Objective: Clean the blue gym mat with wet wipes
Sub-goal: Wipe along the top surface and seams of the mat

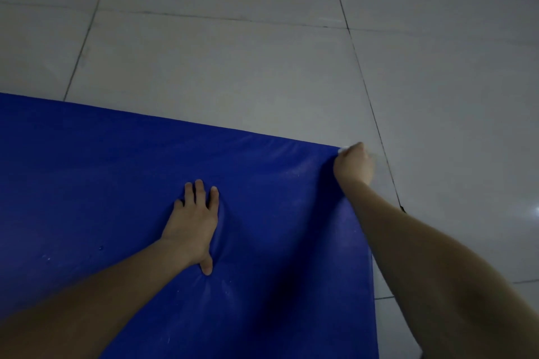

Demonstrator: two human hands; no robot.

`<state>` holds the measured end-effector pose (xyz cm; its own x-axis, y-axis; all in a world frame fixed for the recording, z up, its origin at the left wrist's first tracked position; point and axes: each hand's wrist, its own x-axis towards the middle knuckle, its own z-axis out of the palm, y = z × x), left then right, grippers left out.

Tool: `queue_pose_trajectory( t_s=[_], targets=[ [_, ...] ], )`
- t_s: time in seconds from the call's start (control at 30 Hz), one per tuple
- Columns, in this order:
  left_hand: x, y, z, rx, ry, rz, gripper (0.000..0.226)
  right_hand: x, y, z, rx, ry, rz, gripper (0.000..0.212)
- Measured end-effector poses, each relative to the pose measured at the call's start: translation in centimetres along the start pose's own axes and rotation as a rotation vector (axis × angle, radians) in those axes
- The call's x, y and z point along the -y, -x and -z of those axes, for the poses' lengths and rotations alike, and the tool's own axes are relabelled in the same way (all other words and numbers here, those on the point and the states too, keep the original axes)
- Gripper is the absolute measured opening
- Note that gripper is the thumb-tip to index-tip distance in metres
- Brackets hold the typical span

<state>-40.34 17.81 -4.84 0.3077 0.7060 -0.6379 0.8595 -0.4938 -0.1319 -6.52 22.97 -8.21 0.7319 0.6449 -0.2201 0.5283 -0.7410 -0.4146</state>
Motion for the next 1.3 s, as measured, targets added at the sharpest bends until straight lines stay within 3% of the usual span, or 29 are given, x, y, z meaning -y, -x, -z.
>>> queue_pose_trajectory(
  t_s=[0.23,0.37,0.57,0.73,0.83,0.93,1.03,1.1,1.2,1.3],
  targets=[
    [-0.1,-0.1,-0.1,-0.003,-0.013,0.011,0.169,9.9,6.7,-6.1,0.26,-0.027,0.447,0.017],
    [-0.1,-0.1,-0.4,0.003,0.004,0.005,0.17,9.1,6.4,-5.4,0.211,0.084,0.562,0.018],
    [-0.1,-0.1,-0.3,-0.013,-0.012,-0.001,0.17,1.4,0.7,0.0,0.017,0.187,0.209,0.027],
    [-0.1,-0.2,-0.3,-0.002,-0.008,0.001,0.17,-2.1,-0.7,2.1,-0.003,-0.014,-0.064,0.026],
    [-0.2,-0.3,-0.2,0.007,-0.021,0.009,0.17,-0.6,1.8,1.0,0.049,-0.12,0.114,0.025],
    [-0.2,-0.1,0.0,0.01,-0.022,0.025,0.17,2.2,5.8,-0.5,0.302,-0.253,0.343,0.023],
    [-0.4,0.0,0.3,0.026,-0.021,0.044,0.169,2.5,7.2,-0.3,0.243,-0.354,0.263,0.015],
    [-0.4,0.1,0.5,0.034,-0.022,0.044,0.168,0.5,7.1,0.3,0.206,-0.194,0.153,0.007],
    [-0.5,0.5,1.1,0.08,-0.073,0.048,0.166,-2.2,7.7,0.7,0.459,0.082,0.109,0.031],
    [-1.4,0.3,3.8,0.2,-0.226,0.063,0.149,-2.2,7.2,0.6,0.568,0.245,0.16,0.068]
  ],
)
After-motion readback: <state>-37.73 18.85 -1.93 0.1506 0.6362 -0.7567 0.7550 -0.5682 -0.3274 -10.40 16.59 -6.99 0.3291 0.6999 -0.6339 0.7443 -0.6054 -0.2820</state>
